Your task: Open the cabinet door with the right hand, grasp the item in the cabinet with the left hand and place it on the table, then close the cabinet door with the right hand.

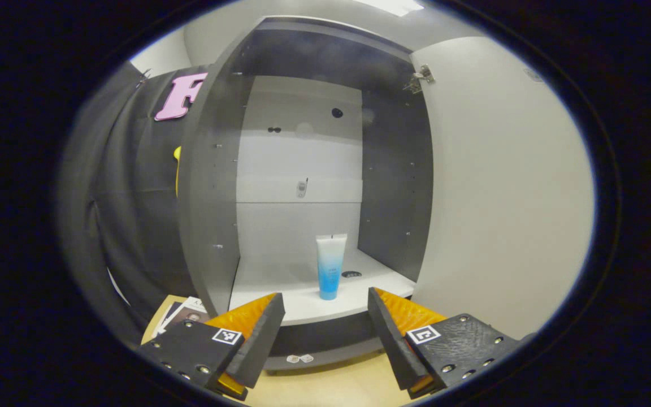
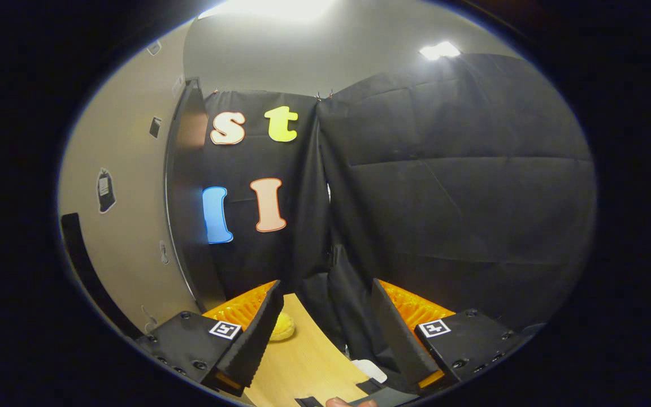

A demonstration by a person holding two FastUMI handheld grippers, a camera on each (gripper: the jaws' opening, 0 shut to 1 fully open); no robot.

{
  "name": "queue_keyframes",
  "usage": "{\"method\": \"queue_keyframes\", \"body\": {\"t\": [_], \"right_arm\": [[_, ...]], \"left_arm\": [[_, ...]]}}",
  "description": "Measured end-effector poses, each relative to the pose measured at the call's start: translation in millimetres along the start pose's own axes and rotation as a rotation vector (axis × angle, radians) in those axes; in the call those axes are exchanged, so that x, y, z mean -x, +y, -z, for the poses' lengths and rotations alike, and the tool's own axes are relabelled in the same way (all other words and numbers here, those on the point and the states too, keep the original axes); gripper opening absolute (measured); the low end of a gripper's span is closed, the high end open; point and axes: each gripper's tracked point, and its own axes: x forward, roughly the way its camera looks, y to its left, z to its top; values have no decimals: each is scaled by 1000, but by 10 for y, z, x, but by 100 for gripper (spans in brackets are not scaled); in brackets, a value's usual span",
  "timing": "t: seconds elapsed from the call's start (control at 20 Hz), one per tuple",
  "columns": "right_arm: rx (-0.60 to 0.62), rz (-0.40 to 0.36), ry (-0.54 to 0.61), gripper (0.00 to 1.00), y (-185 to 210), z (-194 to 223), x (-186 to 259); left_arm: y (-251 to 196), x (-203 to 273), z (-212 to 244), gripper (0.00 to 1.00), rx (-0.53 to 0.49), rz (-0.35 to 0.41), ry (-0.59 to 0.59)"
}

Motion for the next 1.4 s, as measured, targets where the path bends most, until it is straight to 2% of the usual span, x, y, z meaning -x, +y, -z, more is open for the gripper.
{"method": "queue_keyframes", "body": {"t": [0.15, 0.2, 0.25, 0.3, 0.4, 0.5, 0.55, 0.6, 0.85, 0.95, 1.0, 1.1, 1.15, 1.25, 1.3, 1.35, 1.4], "right_arm": [[0, 2, 16, 98, -107, 70, -235], [-2, 1, 19, 93, -113, 90, -289], [-2, 0, 21, 93, -133, 101, -350], [5, 3, 25, 98, -155, 123, -453], [26, 4, 37, 98, -179, 189, -593], [22, -14, 62, 98, -171, 271, -686], [10, -21, 72, 93, -176, 296, -730], [-3, -25, 77, 93, -185, 304, -774], [-25, -7, 72, 92, -290, 269, -952], [-15, -6, 73, 92, -322, 268, -992], [-10, -5, 76, 92, -338, 273, -1013], [-9, -7, 87, 92, -349, 299, -1045], [-12, -10, 93, 98, -343, 314, -1054], [-14, -15, 103, 98, -335, 353, -1083], [-11, -18, 108, 92, -319, 370, -1089], [-7, -21, 114, 92, -311, 385, -1084], [-3, -28, 121, 98, -296, 400, -1091]], "left_arm": [[-125, -312, -113, 89, -9, -9, -15], [-167, -422, -132, 89, -1, -10, -23], [-170, -540, -156, 89, 11, -23, -31], [-158, -633, -153, 89, 23, -43, -33], [-124, -832, -161, 89, 36, -76, -35], [-73, -982, -195, 89, 18, -107, -43], [-61, -1057, -207, 89, 1, -117, -41], [-87, -1124, -214, 89, -13, -112, -38], [-123, -1354, -171, 88, -39, -147, -19], [-94, -1351, -171, 86, -24, -172, -23], [-71, -1389, -169, 77, -13, -178, -28], [-33, -1423, -149, 78, 1, -191, -24], [-25, -1445, -154, 78, 5, -190, -25], [-5, -1444, -171, 67, 7, -196, -31], [-11, -1436, -151, 61, 4, -197, -27], [-2, -1445, -146, 61, 0, -196, -23], [-9, -1440, -141, 62, -4, -198, -18]]}}
